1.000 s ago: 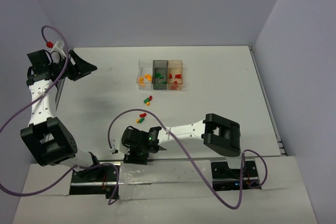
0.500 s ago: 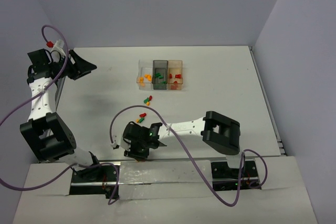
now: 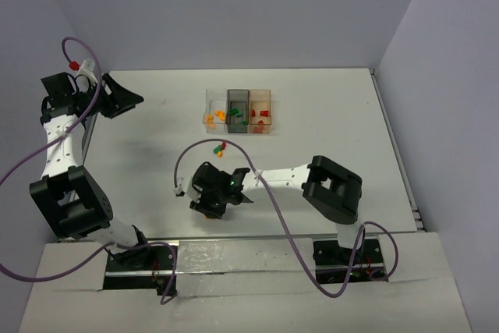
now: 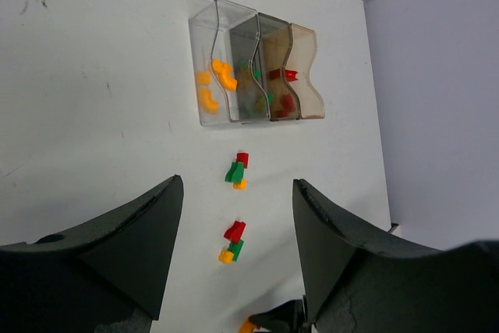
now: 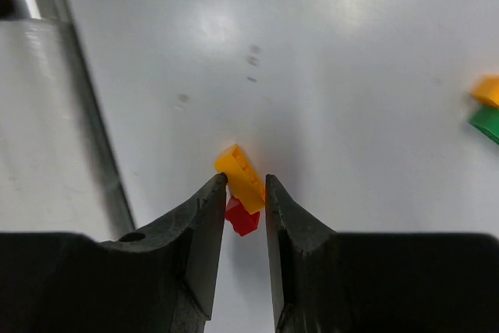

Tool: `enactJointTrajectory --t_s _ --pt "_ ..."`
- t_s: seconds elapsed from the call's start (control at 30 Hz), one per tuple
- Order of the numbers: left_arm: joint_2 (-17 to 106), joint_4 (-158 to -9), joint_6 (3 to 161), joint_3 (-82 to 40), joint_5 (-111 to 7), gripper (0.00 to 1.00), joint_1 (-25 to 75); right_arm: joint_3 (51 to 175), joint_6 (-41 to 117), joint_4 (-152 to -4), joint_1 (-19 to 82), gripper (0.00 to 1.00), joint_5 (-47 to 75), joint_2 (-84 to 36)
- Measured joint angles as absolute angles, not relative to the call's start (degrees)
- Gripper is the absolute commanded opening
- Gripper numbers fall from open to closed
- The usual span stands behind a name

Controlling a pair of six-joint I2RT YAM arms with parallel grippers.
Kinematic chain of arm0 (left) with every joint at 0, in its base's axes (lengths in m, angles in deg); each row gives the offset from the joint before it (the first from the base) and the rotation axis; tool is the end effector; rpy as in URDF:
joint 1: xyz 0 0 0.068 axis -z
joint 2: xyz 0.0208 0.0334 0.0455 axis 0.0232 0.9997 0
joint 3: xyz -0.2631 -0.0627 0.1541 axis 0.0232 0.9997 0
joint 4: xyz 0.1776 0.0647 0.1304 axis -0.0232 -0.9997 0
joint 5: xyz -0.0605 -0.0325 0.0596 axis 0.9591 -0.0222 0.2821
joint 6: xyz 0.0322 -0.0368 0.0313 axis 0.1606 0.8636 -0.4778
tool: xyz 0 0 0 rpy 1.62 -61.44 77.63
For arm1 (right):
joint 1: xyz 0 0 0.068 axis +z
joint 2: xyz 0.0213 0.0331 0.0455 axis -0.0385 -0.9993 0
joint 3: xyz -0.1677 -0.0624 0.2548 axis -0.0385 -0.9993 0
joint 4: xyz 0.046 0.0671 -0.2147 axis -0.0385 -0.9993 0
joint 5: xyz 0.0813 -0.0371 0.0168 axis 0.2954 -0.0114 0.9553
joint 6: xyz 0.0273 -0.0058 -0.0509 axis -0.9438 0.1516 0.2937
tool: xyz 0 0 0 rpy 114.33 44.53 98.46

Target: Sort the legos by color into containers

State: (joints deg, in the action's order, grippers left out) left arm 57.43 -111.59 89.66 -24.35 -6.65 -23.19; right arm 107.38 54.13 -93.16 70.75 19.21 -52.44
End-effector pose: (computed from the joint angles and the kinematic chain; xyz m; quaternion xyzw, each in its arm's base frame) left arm 0.2958 0.0827 0.3688 -0.0985 0.8213 -0.3960 0.3985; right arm 0.1331 0.3635 0.2176 -0.6215 0.7180 0.2371 0.2051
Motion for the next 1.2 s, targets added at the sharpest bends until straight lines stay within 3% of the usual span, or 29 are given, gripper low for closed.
enactJointTrajectory --t_s 0.47,0.67,0.8,1.2 --pt "57.4 -111.1 89.7 -24.4 -5.8 0.68 -23.2 104.5 55.4 -94.7 65.4 0.54 19.8 -50.7" --pt "57.4 -111.1 89.7 -24.4 -5.4 0.68 -23.2 104.6 56.7 -95.3 64.9 0.56 20.4 -50.7" --pt "57.4 -111.1 89.7 -24.4 -5.4 0.68 -23.2 105.0 57.8 -96.3 64.9 0.56 20.2 -50.7" --pt "57.4 -111.1 89.4 -24.4 -5.4 0.68 -23.2 105.5 58.3 -97.7 65.0 0.40 19.5 -50.7"
